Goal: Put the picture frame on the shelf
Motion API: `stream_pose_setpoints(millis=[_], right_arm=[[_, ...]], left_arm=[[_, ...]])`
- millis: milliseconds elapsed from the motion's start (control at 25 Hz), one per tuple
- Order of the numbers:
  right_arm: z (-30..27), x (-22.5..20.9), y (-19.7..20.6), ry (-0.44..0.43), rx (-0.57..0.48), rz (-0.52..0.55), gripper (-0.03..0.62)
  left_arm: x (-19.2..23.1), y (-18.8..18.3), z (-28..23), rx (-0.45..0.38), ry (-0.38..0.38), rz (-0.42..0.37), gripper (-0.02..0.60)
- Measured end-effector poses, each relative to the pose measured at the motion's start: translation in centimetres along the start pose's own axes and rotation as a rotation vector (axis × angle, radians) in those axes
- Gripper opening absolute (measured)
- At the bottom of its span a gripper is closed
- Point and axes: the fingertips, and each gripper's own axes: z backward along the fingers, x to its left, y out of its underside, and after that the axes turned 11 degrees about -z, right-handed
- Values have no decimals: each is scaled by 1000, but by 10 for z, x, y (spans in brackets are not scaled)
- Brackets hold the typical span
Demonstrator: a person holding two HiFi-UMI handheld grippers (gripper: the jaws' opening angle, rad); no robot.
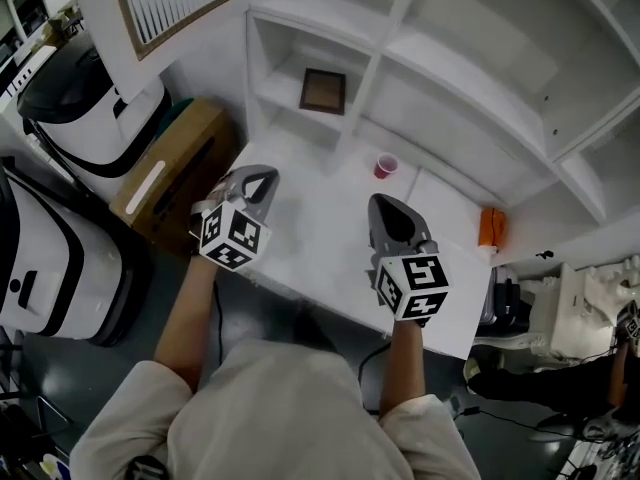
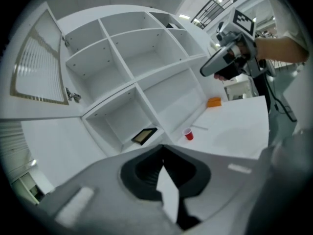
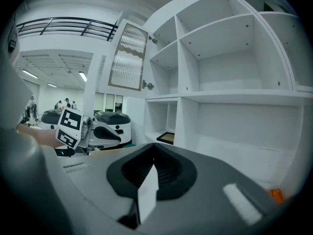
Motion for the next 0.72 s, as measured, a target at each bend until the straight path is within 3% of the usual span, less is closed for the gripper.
stream_pose_setpoints(millis=[400,720], right_arm=[[58,63,11,12,-6,42,6],[88,103,27,12,0,31,6]], left_arm=[[-26,-14,80,-43,-25,-33,5],[-46,-14,135,-73,-22,6,3]])
